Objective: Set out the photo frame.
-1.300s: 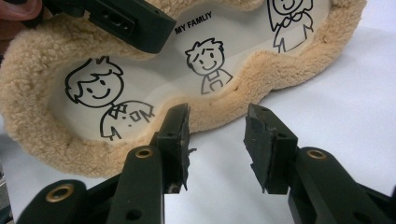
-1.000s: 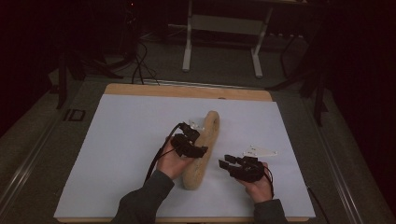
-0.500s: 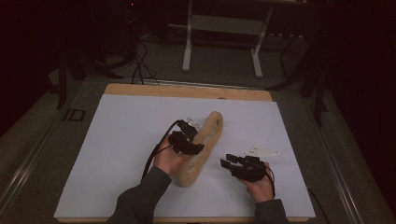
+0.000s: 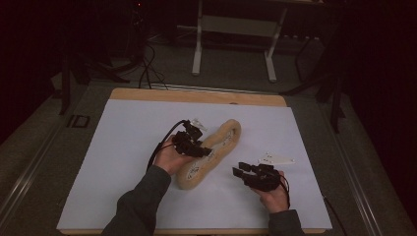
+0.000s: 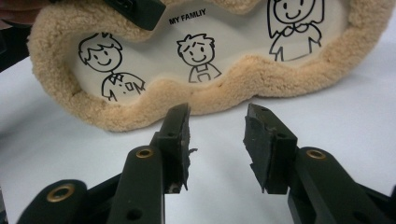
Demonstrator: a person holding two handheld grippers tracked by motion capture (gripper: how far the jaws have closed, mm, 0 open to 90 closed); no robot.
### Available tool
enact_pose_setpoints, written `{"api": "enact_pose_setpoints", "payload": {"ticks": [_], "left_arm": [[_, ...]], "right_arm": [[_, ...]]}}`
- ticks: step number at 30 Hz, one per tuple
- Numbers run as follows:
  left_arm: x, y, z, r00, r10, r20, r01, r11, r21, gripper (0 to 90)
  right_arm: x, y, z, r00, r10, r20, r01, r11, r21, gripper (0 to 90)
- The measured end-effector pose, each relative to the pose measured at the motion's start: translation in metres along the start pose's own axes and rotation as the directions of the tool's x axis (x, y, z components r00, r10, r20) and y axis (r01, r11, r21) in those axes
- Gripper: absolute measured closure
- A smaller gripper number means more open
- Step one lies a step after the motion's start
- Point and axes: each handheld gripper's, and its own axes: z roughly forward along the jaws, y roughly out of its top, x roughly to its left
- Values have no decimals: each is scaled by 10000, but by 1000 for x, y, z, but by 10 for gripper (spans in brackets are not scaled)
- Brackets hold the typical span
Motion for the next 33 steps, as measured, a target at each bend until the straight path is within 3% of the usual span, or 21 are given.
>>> {"api": "enact_pose_setpoints", "payload": {"ticks": [4,8,11,16,23,27,33], "left_arm": [[5,1,1,9987,248,442,-251,9997,49,656],[4,4,2,9928,871,826,-884,9960,123,661],[5,6,5,9828,1202,1404,-1231,9923,123,668],[6,7,7,9690,1561,1915,-1611,9869,106,672],[0,6,5,9757,1672,1419,-1696,9855,49,631],[-1,3,-1,9831,1486,1070,-1470,9889,-226,532],[2,-5,-18,9928,1084,510,-1031,9900,-967,513]], "right_arm": [[0,0,0,10000,4,23,-4,10000,-7,598],[0,0,0,10000,6,29,-6,10000,-17,598],[-1,0,-1,10000,23,33,-23,10000,-10,598],[-1,1,-2,10000,36,38,-36,10000,-52,598],[-4,1,-4,9998,116,138,-114,9999,-128,598],[-6,1,-5,9997,168,202,-165,9997,-174,597],[-9,0,-5,9991,285,307,-278,9994,-212,597]]}}
